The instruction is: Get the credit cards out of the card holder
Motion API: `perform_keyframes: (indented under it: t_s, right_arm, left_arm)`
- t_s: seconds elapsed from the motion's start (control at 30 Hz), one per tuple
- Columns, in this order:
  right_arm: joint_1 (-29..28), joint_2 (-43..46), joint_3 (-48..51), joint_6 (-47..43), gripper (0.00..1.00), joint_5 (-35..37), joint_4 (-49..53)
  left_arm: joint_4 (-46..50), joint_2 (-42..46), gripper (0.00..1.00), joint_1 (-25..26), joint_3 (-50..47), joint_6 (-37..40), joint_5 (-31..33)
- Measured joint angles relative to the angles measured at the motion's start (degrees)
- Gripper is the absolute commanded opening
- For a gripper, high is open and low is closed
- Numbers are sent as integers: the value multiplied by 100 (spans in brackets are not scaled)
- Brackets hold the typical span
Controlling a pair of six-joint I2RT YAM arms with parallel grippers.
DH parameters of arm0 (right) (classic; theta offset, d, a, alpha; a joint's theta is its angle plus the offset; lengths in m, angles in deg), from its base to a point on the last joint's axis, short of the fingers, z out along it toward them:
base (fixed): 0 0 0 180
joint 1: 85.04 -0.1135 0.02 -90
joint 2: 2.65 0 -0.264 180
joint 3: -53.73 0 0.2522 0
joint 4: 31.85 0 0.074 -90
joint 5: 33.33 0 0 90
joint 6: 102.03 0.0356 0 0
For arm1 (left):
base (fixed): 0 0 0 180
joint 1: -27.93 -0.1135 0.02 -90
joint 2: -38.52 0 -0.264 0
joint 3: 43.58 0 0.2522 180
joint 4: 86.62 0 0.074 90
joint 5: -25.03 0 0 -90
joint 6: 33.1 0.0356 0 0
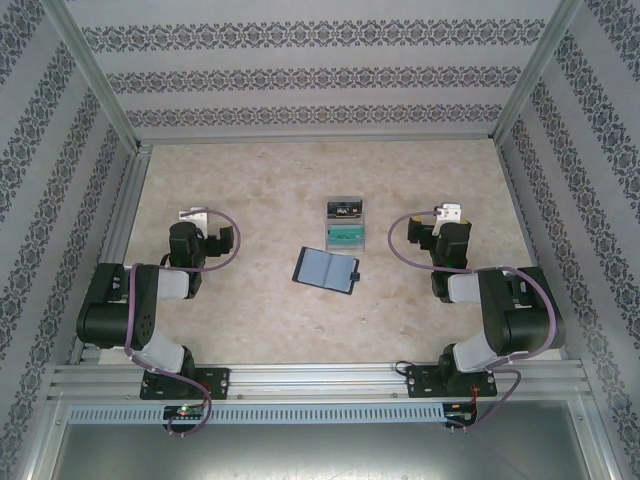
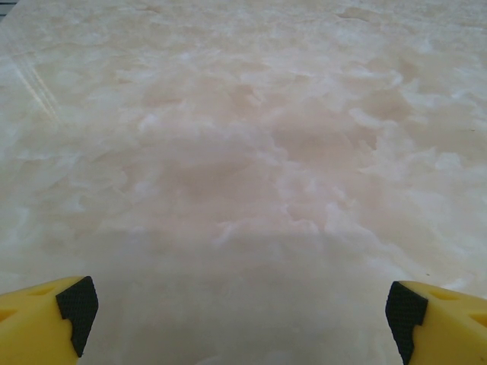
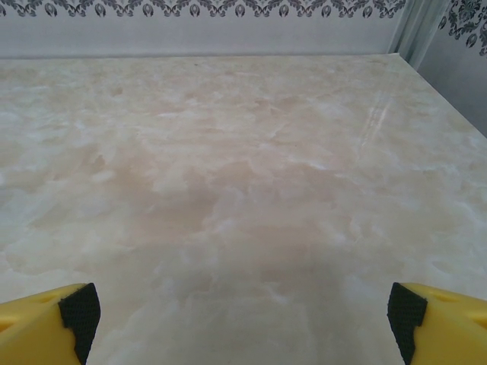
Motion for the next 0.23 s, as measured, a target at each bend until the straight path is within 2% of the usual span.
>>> perform_keyframes:
  t_s: [0.23]
  right_arm:
    - [0,0,0,-37,98,-7,0]
  left_arm:
    - [0,0,99,0,0,0,0]
